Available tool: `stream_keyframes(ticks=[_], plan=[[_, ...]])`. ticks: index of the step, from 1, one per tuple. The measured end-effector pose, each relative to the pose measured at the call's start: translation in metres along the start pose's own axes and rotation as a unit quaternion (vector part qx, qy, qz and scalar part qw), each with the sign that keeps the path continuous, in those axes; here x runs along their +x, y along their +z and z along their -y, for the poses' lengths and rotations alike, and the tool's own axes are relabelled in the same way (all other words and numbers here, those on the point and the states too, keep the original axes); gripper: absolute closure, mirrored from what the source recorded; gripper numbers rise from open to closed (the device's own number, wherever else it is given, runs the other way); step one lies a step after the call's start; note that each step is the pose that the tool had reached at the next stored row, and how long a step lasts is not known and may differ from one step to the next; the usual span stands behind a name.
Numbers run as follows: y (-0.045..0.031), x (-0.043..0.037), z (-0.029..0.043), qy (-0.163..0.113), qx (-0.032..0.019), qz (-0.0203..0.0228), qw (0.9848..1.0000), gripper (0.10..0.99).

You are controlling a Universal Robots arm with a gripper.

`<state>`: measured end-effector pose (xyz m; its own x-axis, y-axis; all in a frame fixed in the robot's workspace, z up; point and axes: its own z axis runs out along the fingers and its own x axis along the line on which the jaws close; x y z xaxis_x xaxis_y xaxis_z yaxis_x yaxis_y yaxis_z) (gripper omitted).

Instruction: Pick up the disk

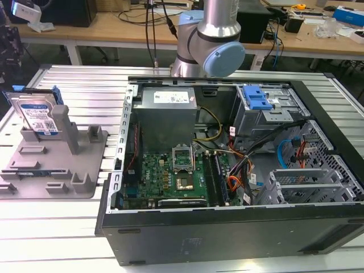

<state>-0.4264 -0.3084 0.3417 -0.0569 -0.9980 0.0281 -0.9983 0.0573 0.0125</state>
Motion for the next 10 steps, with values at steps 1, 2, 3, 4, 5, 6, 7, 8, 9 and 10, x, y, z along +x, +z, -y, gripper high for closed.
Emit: stream_keyframes(ticks=[1,2,3,4,5,6,7,8,9,10], plan=[[0.0013,0.0000,0.0000,-0.002,-0.0004,-0.0003,1.0000,0.545],[0.0026,0.0000,0.0001,-0.003,-0.0008,-0.0007,1.0000,0.545],[0.0042,-0.0001,0.0002,-0.006,-0.0008,-0.0008,1.0000,0.545],[0.0060,-0.0001,0.0002,-0.008,-0.0008,-0.0008,1.0000,0.545],[0.0073,-0.0004,0.0003,-0.009,-0.0008,-0.0009,1.0000,0.545],[0.0075,-0.0004,0.0002,-0.010,-0.0009,-0.0009,1.0000,0.545],[0.0079,-0.0005,0.0002,-0.010,-0.0007,-0.0009,1.0000,0.545],[0.0083,-0.0005,0.0003,-0.010,-0.0006,-0.0008,0.9999,0.545],[0.0092,-0.0005,0.0003,-0.010,-0.0006,-0.0009,0.9999,0.545],[0.0103,-0.0005,0.0003,-0.011,-0.0006,-0.0009,0.9999,0.545]])
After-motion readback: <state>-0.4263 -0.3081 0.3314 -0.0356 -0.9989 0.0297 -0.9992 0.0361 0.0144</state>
